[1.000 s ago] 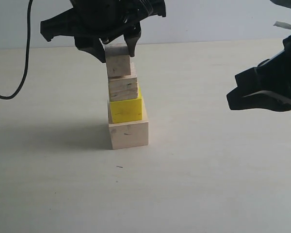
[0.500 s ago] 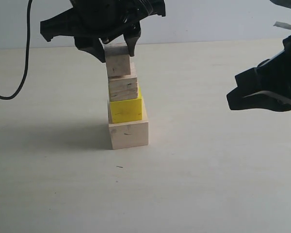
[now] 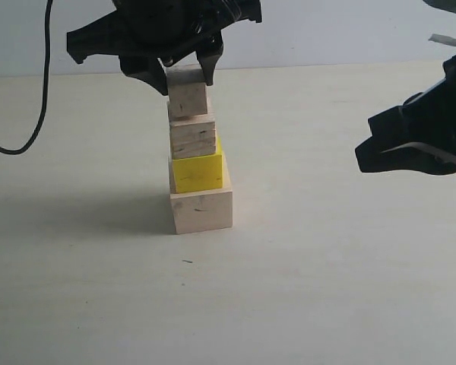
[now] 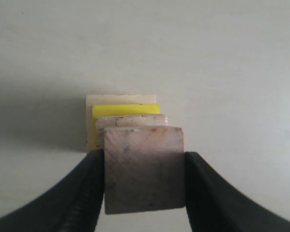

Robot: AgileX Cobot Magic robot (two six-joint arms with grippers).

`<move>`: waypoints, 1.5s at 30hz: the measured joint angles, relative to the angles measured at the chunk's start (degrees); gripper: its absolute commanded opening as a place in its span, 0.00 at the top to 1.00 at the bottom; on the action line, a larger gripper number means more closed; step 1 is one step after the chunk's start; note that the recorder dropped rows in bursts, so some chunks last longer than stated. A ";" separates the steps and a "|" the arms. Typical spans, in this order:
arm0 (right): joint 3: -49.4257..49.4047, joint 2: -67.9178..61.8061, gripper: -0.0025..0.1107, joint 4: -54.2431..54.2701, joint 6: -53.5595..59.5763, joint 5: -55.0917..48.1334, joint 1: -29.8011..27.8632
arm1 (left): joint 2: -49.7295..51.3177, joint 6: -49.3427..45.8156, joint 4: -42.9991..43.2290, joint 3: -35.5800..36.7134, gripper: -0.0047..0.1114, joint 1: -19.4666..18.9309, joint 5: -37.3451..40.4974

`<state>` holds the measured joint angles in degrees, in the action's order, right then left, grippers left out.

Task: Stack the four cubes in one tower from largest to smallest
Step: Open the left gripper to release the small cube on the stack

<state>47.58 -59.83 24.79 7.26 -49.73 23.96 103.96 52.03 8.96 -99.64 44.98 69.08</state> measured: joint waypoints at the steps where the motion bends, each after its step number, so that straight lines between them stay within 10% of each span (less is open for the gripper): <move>1: 0.00 0.00 0.98 0.00 0.00 0.00 0.00 | 0.00 0.00 0.00 0.00 0.96 0.00 0.00; 14: 0.00 0.00 0.98 0.00 0.21 0.00 0.00 | 0.00 0.00 0.00 0.00 0.96 0.00 0.85; 32: 0.00 0.00 0.98 0.00 0.21 0.00 0.00 | 0.00 0.00 0.00 0.00 0.47 0.00 -0.46; 45: 0.00 0.00 0.98 0.00 0.21 0.00 0.00 | 0.00 0.00 -1.43 0.00 0.45 0.00 -0.46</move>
<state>47.58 -59.83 24.79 7.48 -49.73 23.96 103.96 52.03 7.53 -99.64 44.98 68.62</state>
